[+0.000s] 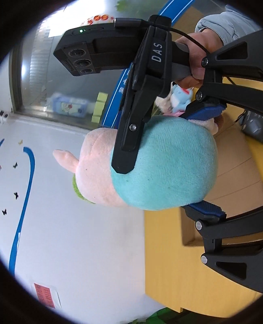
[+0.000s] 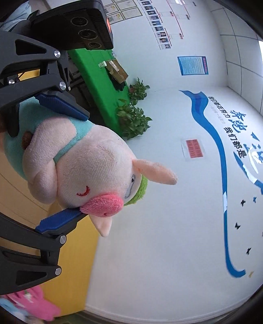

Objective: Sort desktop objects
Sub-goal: 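Lift the pig plush with both grippers and carry it over the cardboard box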

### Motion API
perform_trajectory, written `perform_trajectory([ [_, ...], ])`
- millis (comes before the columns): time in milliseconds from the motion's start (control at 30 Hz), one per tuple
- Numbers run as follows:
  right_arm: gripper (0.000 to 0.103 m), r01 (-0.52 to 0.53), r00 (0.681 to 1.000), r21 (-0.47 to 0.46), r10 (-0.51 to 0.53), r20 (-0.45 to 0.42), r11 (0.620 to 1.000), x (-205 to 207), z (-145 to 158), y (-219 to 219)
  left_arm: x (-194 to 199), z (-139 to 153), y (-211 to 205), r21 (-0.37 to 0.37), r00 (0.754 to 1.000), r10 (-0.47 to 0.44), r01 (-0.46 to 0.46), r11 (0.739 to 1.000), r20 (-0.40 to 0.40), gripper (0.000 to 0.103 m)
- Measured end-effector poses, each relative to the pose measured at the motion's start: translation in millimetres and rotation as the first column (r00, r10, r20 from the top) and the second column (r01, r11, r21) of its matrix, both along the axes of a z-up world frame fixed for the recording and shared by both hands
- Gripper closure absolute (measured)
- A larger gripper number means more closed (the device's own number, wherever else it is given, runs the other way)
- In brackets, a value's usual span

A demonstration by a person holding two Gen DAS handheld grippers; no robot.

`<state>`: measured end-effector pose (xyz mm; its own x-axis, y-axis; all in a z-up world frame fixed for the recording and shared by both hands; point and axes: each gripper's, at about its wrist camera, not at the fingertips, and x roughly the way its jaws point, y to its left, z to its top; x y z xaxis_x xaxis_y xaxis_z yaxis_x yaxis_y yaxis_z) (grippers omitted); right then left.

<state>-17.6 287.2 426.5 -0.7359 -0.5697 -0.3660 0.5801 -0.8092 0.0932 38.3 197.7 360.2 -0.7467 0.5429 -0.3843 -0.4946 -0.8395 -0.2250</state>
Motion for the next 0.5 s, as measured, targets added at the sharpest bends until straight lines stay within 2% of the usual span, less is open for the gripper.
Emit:
perform_trajectory([
  [100,0.022,-0.018,1.0,0.025,0.018,0.012,1.0,-33.0,7.8,-15.0,-39.8,-3.2,-12.7,0.023,0.998,0.021,-0.022,0.999,0.06,0.036],
  [167,0.022,-0.036,0.998,0.021,0.035,0.055,0.999,-59.7,1.0,-24.6,-72.6,-14.8,-23.5,0.021,0.993,0.047,-0.05,0.999,0.109,0.036],
  [233,0.023,-0.06,0.993,0.016,0.058,0.102,0.998,-87.8,-15.3,-34.4,-85.8,-29.3,-23.7,0.008,0.985,0.079,-0.081,0.997,0.154,0.036],
  [367,0.023,-0.108,0.975,-0.011,0.108,0.195,0.994,-143.5,-65.0,-48.7,-127.8,-71.7,-35.7,-0.013,0.955,0.126,-0.128,0.992,0.269,0.036],
  [500,0.023,-0.137,0.936,-0.049,0.146,0.32,0.989,-196.3,-142.2,-57.4,-166.0,-130.8,-42.1,-0.052,0.905,0.162,-0.154,0.987,0.393,0.036],
])
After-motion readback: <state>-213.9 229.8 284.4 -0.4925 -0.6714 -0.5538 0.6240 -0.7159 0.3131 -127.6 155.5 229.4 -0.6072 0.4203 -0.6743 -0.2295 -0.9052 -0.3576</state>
